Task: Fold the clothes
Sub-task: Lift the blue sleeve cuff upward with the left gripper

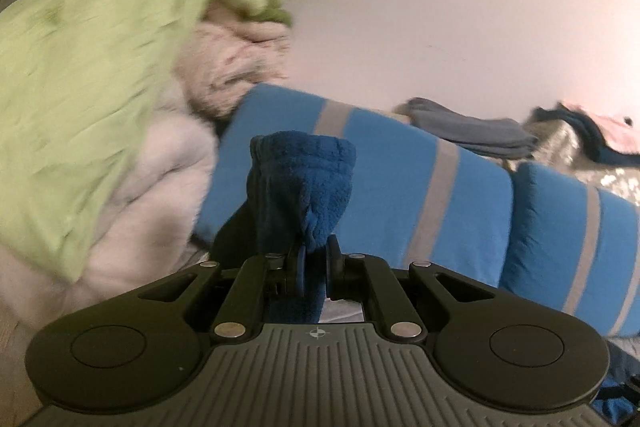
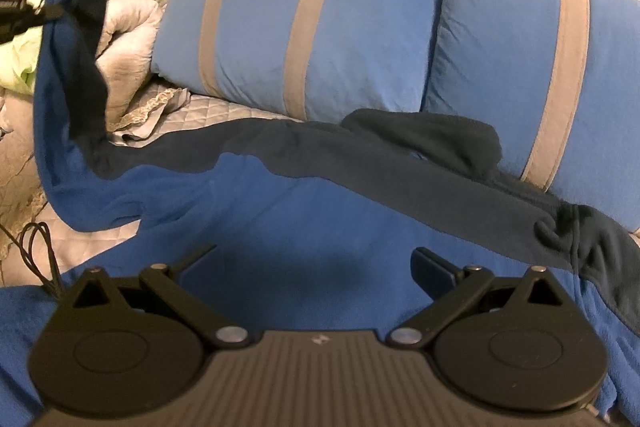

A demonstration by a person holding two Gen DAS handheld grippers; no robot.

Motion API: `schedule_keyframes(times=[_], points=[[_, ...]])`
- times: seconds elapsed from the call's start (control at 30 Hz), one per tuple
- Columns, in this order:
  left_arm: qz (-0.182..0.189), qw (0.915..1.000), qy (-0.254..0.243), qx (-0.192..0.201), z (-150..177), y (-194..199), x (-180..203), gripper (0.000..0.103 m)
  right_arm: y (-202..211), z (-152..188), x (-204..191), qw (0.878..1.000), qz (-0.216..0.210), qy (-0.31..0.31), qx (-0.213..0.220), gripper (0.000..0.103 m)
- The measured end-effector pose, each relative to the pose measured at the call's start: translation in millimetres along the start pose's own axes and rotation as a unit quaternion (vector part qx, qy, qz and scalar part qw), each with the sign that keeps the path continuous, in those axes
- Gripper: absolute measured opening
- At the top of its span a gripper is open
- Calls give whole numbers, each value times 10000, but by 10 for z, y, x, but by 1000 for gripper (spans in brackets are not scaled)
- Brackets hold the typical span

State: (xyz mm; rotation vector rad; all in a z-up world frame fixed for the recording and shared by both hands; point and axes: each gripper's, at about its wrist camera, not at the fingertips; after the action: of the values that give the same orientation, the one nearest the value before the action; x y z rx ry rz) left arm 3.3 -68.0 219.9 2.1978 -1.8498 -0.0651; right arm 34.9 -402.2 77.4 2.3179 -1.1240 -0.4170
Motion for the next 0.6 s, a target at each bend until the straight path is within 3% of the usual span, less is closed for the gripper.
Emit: schedule_keyframes(times=[0.3,0.6], points=[[567,9971,-500,-61,-20,-179,721,8,-26,16,95,9997,109,-195,-131,103],[1131,9853,-1259,-237,172,-296,1458,8,-44,17,132,9994,123,-231,-206,103]])
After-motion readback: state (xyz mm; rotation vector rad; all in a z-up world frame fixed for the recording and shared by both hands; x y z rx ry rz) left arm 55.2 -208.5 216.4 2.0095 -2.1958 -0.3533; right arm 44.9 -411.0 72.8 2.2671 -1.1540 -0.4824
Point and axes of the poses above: each gripper's, at about its wrist camera, not at the fingertips, and y roughly against the way its jaws point, x to its right, z to its underside, and after that the axes turned 1 degree about x, right-handed
